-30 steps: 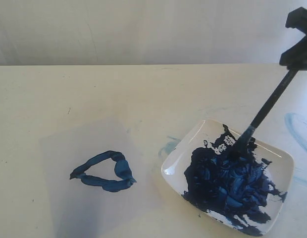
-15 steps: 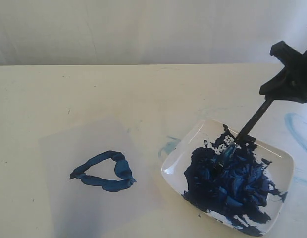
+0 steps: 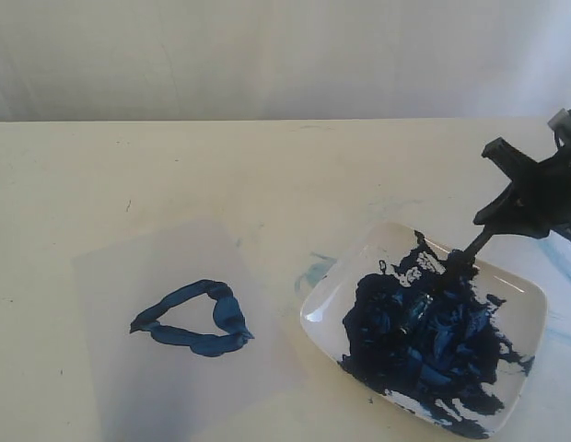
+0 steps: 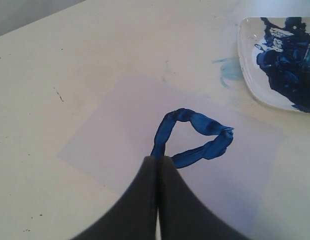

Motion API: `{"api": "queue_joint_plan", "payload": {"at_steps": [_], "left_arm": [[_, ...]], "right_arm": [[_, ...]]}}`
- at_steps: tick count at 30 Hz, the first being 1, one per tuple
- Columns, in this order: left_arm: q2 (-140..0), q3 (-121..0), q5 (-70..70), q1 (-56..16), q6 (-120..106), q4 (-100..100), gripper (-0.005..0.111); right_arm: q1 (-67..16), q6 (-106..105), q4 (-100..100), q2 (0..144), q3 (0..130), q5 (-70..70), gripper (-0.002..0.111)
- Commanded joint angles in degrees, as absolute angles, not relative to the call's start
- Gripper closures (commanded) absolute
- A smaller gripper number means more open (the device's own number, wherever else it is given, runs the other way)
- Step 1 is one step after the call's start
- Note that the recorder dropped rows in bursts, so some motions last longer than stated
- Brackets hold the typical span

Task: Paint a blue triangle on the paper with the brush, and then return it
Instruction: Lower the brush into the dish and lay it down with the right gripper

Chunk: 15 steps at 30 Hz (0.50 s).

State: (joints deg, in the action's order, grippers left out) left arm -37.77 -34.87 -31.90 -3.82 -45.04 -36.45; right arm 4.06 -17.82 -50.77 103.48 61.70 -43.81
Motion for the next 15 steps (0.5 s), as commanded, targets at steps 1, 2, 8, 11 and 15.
{"api": "queue_joint_plan", "payload": {"at_steps": [1, 2, 8, 11, 15], "left_arm": [[-37.3, -34.49, -32.54, -4.19, -45.14, -38.15, 0.107], [-37.3, -34.49, -32.54, -4.19, -45.14, -38.15, 0.107], [-37.4, -34.49, -32.54, -4.19, -45.14, -38.15, 0.107], [-37.41, -34.49, -32.54, -4.19, -45.38, -38.42, 0.107], [-37.41, -34.49, -32.54, -4.19, -45.38, -38.42, 0.107]], "right_arm": [[4.6, -17.65, -51.41, 106.43, 61.9, -42.54, 0.108], [4.6, -17.65, -51.41, 106.87, 61.9, -41.98, 0.108], [4.6, -17.54, -51.41, 107.58, 61.9, -37.66, 0.108], [4.6, -17.54, -51.53, 107.58, 61.9, -36.98, 0.108], [4.6, -17.54, -51.53, 107.58, 61.9, -36.36, 0.108]]}}
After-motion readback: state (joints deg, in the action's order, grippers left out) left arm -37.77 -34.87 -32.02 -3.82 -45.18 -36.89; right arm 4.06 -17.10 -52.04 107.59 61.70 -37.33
